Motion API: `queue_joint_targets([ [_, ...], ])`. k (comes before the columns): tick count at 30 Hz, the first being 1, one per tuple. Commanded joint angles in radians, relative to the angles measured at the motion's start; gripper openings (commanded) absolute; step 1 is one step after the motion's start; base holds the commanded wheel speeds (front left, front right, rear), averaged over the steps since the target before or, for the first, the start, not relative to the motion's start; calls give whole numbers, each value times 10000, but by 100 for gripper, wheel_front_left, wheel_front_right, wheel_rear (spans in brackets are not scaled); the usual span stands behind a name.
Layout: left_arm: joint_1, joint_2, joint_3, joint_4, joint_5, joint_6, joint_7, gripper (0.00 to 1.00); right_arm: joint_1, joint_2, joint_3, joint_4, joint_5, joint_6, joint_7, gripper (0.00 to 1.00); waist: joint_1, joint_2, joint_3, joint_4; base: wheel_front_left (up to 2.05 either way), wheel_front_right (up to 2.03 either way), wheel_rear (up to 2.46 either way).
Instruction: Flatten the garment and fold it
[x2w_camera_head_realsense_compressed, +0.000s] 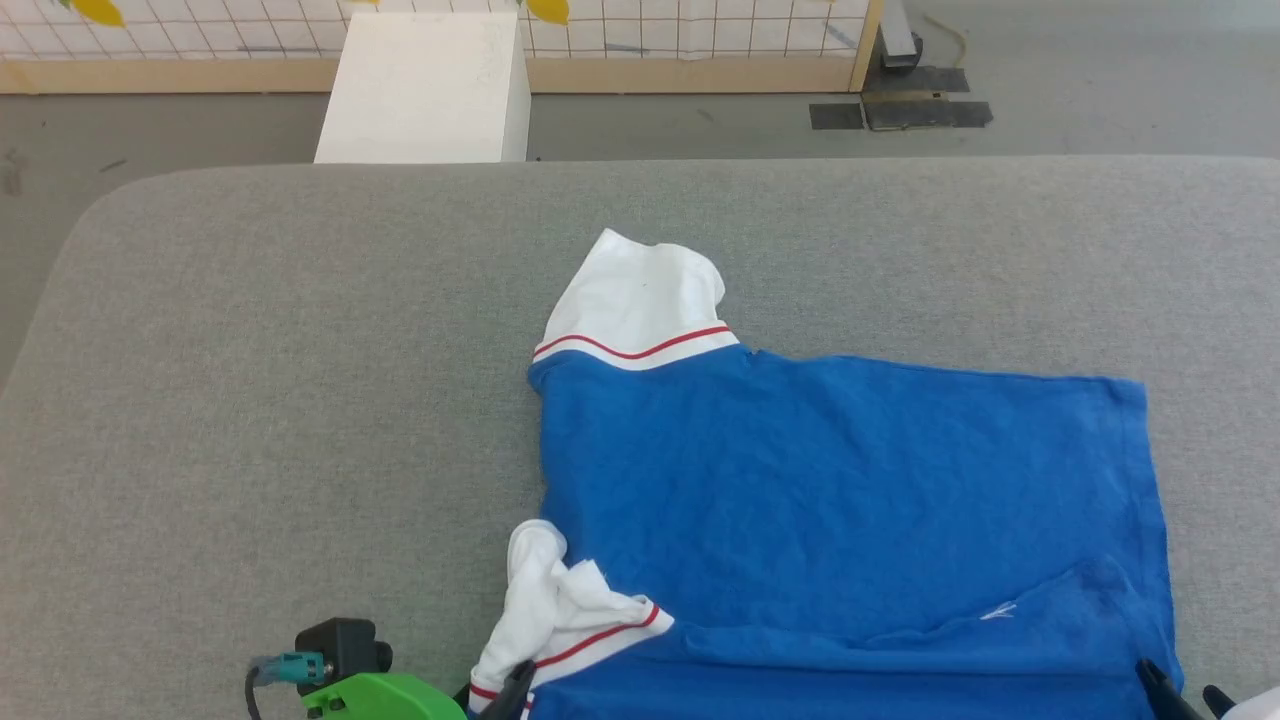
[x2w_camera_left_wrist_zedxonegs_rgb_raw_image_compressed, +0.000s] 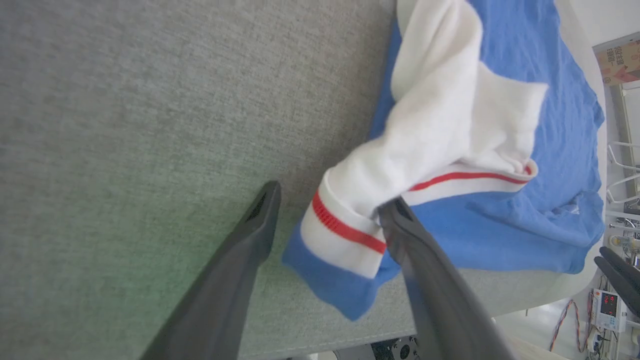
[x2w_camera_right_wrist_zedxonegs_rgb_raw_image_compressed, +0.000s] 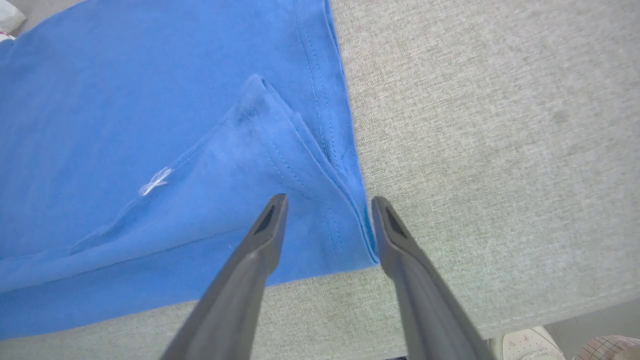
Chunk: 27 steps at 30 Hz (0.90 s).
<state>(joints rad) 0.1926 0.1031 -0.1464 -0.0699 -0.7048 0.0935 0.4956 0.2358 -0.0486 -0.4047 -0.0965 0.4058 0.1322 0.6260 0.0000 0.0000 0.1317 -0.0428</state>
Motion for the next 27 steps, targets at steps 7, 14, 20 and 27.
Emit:
queue_joint_targets([
  [7, 251, 117, 351, -564, -88, -65, -396, 100, -76, -17, -279, -340, 137, -15, -269, 100, 0, 0, -132, -27, 0, 0, 0],
  [14, 262, 255, 1043, -2391, 537, -287, -2191, 100, -528, -17, -445, -1476, -181, -15, -1731, 100, 0, 0, 10, 106, 0, 0, 0],
  [20, -339, -114, 1033, -2429, 1960, -331, -5204, 100, -1056, -17, 158, -1846, -883, -15, -4050, 100, 0, 0, 206, 200, 0, 0, 0],
  [27, -573, -326, 444, -1163, 4128, 21, -7509, 100, -1202, -16, 916, -1367, -2047, -15, -6401, 100, 0, 0, 269, 240, 0, 0, 0],
])
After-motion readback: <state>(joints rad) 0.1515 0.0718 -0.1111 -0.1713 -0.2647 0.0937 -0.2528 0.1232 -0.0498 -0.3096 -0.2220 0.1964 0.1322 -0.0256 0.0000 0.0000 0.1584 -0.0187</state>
